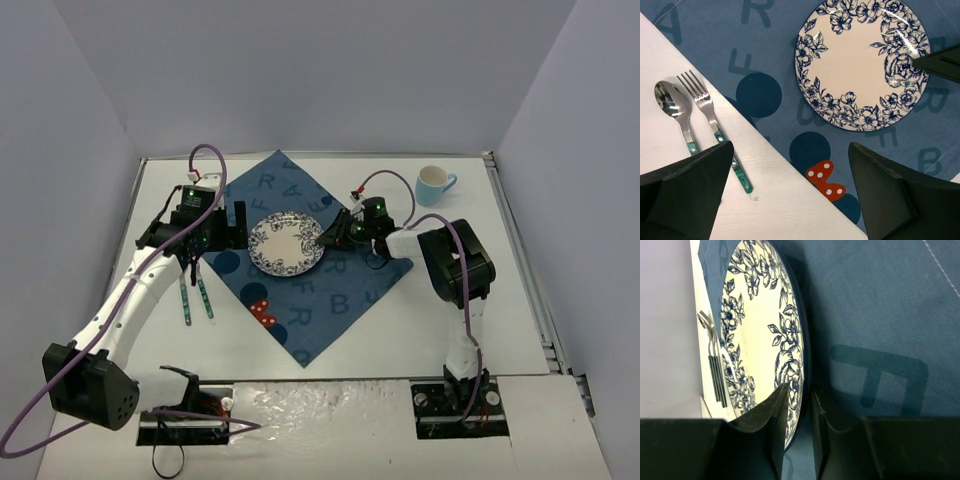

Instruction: Set the dinner table for one person

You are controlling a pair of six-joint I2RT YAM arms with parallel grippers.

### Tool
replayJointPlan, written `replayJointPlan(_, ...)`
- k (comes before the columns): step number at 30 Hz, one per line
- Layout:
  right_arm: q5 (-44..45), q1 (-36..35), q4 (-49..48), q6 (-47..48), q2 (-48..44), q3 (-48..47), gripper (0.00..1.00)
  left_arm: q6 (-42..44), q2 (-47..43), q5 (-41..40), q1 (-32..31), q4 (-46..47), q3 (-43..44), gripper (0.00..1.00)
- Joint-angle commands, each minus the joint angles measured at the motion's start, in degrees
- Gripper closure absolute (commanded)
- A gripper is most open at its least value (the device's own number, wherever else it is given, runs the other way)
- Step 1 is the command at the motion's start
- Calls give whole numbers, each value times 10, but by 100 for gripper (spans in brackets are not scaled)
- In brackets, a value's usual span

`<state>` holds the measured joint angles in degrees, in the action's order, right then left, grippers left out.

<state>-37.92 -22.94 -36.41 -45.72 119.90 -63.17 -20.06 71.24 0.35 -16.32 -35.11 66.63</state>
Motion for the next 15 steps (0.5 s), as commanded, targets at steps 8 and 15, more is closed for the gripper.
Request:
replayJointPlan(8, 142, 65, 319, 302, -153, -107, 34, -2, -15, -11, 5, -2, 23, 3)
replayJointPlan(15, 225, 205, 414, 441, -218, -220, 33, 12, -17, -13, 5, -9, 23, 3)
